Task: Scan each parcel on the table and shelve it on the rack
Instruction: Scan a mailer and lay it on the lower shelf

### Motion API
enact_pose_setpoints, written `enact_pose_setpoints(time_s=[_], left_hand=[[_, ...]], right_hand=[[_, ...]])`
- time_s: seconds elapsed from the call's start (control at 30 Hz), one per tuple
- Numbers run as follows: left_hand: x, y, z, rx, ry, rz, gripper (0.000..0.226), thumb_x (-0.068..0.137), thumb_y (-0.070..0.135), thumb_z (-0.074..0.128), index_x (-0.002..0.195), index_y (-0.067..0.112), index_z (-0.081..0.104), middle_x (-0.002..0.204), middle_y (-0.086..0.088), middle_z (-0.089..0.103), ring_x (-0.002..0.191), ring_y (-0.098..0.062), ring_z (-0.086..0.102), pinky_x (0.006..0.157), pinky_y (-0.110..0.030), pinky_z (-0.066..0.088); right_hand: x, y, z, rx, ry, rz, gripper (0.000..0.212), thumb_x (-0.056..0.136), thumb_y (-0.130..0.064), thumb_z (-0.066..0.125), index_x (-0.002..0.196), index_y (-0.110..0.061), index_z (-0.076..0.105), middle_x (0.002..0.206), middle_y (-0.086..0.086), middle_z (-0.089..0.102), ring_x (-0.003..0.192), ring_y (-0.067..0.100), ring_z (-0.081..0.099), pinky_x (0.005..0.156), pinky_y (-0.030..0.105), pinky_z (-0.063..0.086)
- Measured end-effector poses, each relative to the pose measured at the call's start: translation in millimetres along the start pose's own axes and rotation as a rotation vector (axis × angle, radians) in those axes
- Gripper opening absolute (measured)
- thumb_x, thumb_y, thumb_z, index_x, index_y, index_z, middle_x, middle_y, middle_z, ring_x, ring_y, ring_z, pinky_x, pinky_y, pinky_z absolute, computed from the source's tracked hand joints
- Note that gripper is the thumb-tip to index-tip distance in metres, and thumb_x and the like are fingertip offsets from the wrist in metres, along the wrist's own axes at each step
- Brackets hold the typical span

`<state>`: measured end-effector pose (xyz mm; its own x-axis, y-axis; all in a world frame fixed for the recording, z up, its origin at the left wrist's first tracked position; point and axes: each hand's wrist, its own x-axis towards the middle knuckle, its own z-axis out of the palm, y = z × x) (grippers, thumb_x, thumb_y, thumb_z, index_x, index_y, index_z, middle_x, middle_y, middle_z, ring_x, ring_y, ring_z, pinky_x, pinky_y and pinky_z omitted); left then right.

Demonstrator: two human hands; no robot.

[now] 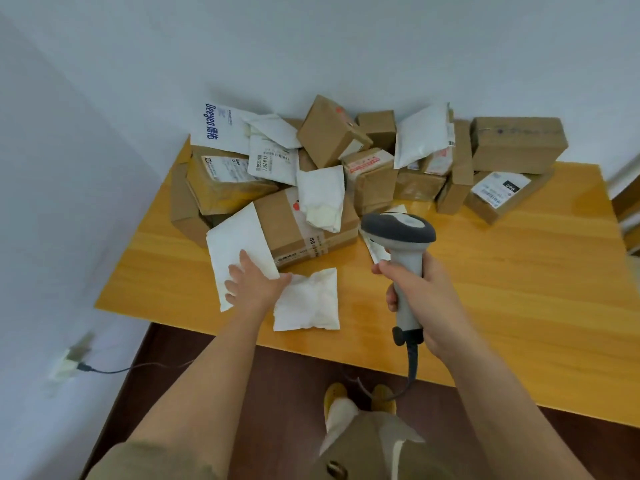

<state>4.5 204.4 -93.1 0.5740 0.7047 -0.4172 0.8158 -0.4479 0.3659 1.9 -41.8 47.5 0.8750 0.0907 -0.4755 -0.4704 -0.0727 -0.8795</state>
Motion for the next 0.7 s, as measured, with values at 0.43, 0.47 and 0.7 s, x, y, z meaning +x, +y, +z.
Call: enact_pose_setpoints(time_s=[0.43,0.47,0.7], left_hand=[[-4.1,2.6,8.3,-0.128,0.192,0.028,0.066,0.100,0.016,0.046,0.154,0.019,0.008,0.146,-0.020,0.029,0.131,-0.044,0.037,0.108,-0.055,0.035],[-10.6,0.4,6.8,-0.144,0.222,0.052,0.065,0.100,0.016,0.045,0.154,0.019,0.009,0.144,-0.020,0.031,0.128,-0.044,0.039,0.107,-0.055,0.037],[-87.5,14.7,11.4,-0.460,0.602,0.236,0.035,0.104,0.015,0.041,0.132,-0.007,0.042,0.125,-0.024,0.042,0.091,-0.019,0.041,0.077,-0.030,0.040]], right_hand=[[19.6,-8.7,0.4,0.018,0.017,0.019,0.011,0.092,-0.018,0.065,0.100,-0.022,0.058,0.103,0.027,0.066,0.052,0.012,0.050,0.058,0.030,0.047],[18.8,-10.0,-3.7,0.028,0.004,0.020,0.011,0.092,-0.018,0.065,0.098,-0.023,0.058,0.103,0.027,0.067,0.053,0.013,0.050,0.060,0.032,0.048],[19.8,-7.1,-68.9,0.027,-0.134,-0.025,0.012,0.093,-0.017,0.063,0.097,-0.026,0.057,0.100,0.020,0.069,0.052,0.012,0.050,0.058,0.031,0.047]])
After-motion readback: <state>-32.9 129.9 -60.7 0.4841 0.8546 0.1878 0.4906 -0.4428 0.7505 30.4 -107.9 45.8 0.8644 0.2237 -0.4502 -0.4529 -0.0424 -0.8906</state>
